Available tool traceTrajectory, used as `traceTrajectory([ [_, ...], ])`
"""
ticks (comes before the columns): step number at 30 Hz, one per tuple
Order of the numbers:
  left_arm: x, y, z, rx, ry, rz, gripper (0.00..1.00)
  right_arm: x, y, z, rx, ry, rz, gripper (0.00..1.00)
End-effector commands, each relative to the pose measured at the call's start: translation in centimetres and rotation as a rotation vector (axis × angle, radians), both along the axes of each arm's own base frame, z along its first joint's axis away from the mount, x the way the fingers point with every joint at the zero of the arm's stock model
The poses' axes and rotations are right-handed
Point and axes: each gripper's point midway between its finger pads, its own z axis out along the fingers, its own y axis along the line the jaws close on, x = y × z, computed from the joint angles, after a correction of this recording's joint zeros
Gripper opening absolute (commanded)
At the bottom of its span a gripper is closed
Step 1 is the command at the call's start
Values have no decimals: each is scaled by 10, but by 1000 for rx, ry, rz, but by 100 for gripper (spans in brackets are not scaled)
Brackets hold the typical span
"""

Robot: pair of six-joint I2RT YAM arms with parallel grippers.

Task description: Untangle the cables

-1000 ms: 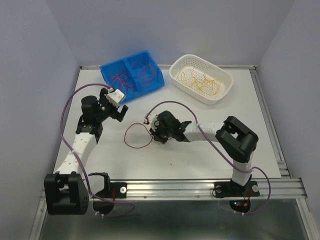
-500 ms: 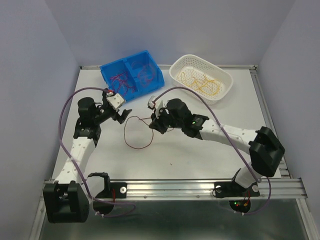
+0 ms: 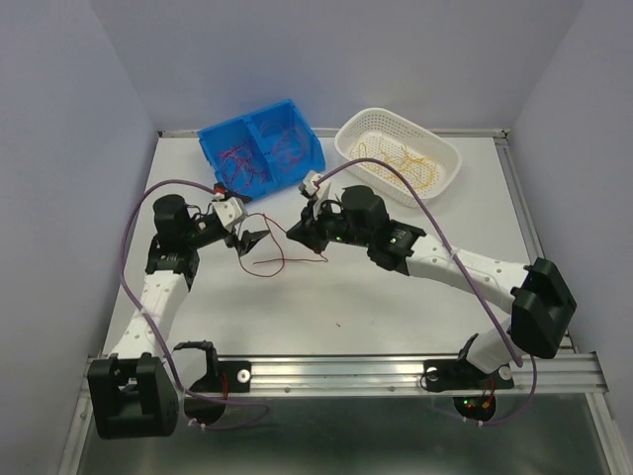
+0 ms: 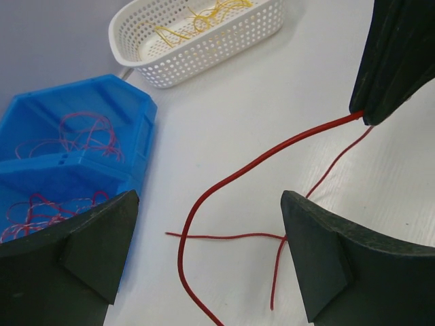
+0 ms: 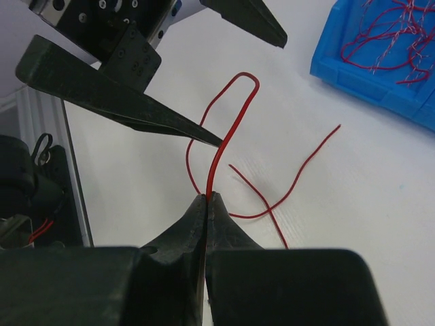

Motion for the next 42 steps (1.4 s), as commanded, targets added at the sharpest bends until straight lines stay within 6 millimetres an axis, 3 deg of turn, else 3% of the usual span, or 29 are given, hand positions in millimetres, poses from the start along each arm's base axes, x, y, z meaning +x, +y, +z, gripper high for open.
traceTrajectory([
  [1,-7,-10,11,8,-50,-120,94,-4,15,42,106,-59,49,1],
  [5,-4,-12,4,16,-18,-148,94,-10,18,42,114,-51,94,1],
  [9,-6,-14,10,15,-32,-170,88,-16,20,42,118,-45,125,1],
  [12,-10,-16,15,16,-50,-182,70,-17,24,39,115,-35,141,0],
  [13,-10,-16,15,15,-52,-186,50,-15,24,40,116,-39,140,1],
  [15,-13,-18,17,10,-53,-198,23,-12,26,37,113,-38,125,1],
  [16,-13,-18,18,8,-52,-197,3,-7,25,36,110,-41,99,1],
  [17,-13,-18,18,6,-48,-196,0,-4,26,35,109,-44,89,1],
  [26,-19,-19,36,-21,-19,-185,0,21,27,30,166,-76,-13,4],
  [28,-15,-17,49,-41,2,-146,0,26,25,29,183,-88,-42,20],
  [30,-16,-17,59,-62,17,-136,0,27,25,32,215,-97,-42,25],
  [33,-25,-22,80,-89,-7,-172,0,15,34,31,241,-94,53,78],
  [37,-28,-24,104,-130,-34,-155,0,1,41,34,292,-111,142,92],
  [42,-28,-21,135,-246,-47,-81,0,-7,52,31,337,-100,226,95],
])
